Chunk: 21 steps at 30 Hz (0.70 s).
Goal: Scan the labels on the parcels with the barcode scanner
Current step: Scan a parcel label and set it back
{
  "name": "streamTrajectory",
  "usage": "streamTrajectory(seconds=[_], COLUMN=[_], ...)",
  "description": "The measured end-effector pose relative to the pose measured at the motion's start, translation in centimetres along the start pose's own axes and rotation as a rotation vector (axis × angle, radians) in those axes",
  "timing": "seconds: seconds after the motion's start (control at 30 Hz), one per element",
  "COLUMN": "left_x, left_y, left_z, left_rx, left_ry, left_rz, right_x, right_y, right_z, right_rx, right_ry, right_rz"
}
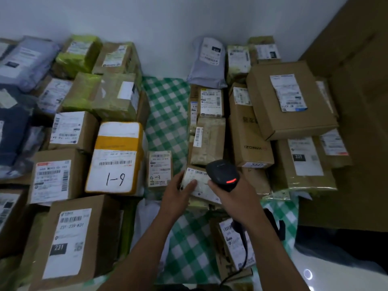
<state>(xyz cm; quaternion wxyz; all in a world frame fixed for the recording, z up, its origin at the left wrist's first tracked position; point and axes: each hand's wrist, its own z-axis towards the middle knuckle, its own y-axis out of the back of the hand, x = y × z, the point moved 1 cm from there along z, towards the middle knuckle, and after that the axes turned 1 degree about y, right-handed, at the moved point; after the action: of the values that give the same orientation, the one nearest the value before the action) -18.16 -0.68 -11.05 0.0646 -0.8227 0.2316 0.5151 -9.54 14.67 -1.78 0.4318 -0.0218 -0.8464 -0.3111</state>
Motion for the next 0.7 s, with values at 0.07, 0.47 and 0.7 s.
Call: streamTrajectory(seconds=[0.07, 0.47, 0.7], left_x=[-0.1, -3.0, -5.1], left_y=[0.1, 5.6, 6.8], left_z=[-0.3, -6.9, -7.9], left_rx=[-0.015, -0.231, -0.083], left_ry=[-0.018, 0.042, -0.032], left_rz=[-0.018, -0.485, -0.418], right_x=[0.0, 1.1, 5.1], right_y=[-0.1, -3.7, -5.8], right_z=[-0.4, -4.0, -5.0], right_rx=[-0.028, 0.045, 0.07], right_ry=[0.006, -0.012, 0.03], right_rz=[0.038, 0.273, 0.403])
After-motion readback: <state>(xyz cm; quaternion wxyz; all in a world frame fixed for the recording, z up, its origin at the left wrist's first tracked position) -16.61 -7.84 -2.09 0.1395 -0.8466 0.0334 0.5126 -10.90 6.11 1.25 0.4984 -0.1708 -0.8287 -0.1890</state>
